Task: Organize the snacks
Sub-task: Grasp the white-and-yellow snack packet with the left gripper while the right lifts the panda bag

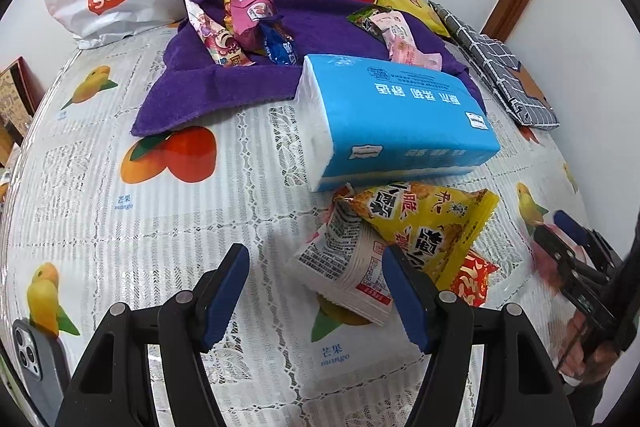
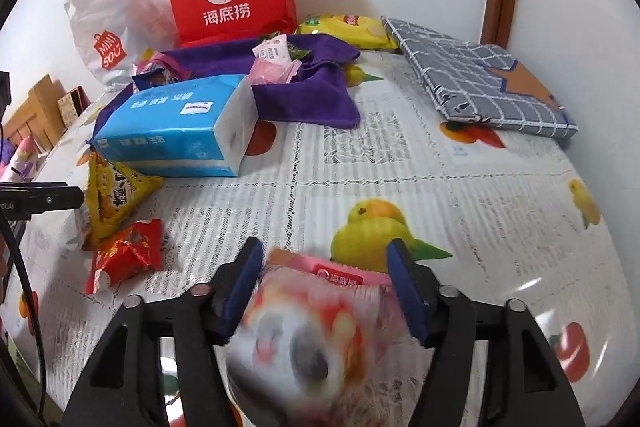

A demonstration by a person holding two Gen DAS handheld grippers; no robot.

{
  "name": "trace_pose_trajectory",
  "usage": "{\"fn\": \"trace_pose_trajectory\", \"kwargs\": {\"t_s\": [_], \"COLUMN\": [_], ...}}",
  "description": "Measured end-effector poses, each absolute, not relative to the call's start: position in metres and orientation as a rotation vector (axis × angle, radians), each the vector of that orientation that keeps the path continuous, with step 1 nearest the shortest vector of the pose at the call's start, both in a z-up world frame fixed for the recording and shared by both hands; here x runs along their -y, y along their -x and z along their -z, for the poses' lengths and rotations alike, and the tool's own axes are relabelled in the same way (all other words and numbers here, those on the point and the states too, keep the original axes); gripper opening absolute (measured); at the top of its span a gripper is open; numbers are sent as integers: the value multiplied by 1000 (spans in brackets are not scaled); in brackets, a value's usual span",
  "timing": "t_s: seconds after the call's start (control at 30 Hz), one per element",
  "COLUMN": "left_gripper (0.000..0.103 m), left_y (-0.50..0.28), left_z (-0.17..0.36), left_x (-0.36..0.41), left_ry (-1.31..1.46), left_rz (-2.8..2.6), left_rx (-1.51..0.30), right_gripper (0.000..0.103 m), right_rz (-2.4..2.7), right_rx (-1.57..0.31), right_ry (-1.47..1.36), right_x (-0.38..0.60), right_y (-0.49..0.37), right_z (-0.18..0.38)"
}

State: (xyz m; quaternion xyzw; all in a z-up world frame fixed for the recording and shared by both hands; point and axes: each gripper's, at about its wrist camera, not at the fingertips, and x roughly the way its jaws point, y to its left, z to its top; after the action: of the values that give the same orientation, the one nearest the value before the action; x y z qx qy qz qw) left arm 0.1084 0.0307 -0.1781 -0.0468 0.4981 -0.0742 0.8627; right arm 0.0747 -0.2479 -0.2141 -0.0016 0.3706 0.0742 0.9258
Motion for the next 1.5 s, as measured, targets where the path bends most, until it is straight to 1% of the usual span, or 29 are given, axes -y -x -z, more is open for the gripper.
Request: {"fn": "trace_pose_trajectory", "kwargs": {"t_s": [0.07, 0.23, 0.33, 0.47, 0.57, 0.67, 0.7, 0.93, 1.33, 1.37, 1.4, 1.5], "left_gripper": [67, 67, 67, 67, 67, 67, 67, 67, 67, 66, 60, 57], "left_y": [-109, -109, -109, -109, -105, -106, -106, -106, -116, -116, -115, -115], "left_z": [179, 180, 181, 180, 179, 181, 182, 187, 202, 202, 203, 201], "left_x": [-32, -32, -32, -30, -31, -32, -32, -21, 16, 19, 22, 22], "left_ry": [104, 114, 117, 111, 112, 110, 109, 47, -126, -143, -164, -161], "left_rz": [158, 175, 183, 186, 193, 184, 184, 220, 254, 254, 252, 277], "left_rx": [-1046, -1041, -1042, -1046, -1036, -1041, -1044, -1058, -1043, -1039, -1031, -1017], "right_gripper": [74, 74, 75, 74, 62, 55, 54, 54, 54, 54, 54, 54], "right_rz": [-132, -77, -78, -55, -43, -46, -51, -77, -70, -68, -68, -68], "right_rx": [-757, -781, -786, -840, -792, -785, -781, -733, -766, -765, -765, -759], "right_ry": [18, 41, 2, -13, -42, -63, -67, -50, -61, -62, -63, -57], "right_x": [251, 257, 261, 260, 263, 264, 264, 257, 261, 262, 263, 262], "right_y": [-65, -46, -41, -49, -43, -46, -47, -52, -58, -58, -59, -60], "right_z": [211, 215, 224, 244, 243, 238, 236, 220, 232, 232, 232, 229]}}
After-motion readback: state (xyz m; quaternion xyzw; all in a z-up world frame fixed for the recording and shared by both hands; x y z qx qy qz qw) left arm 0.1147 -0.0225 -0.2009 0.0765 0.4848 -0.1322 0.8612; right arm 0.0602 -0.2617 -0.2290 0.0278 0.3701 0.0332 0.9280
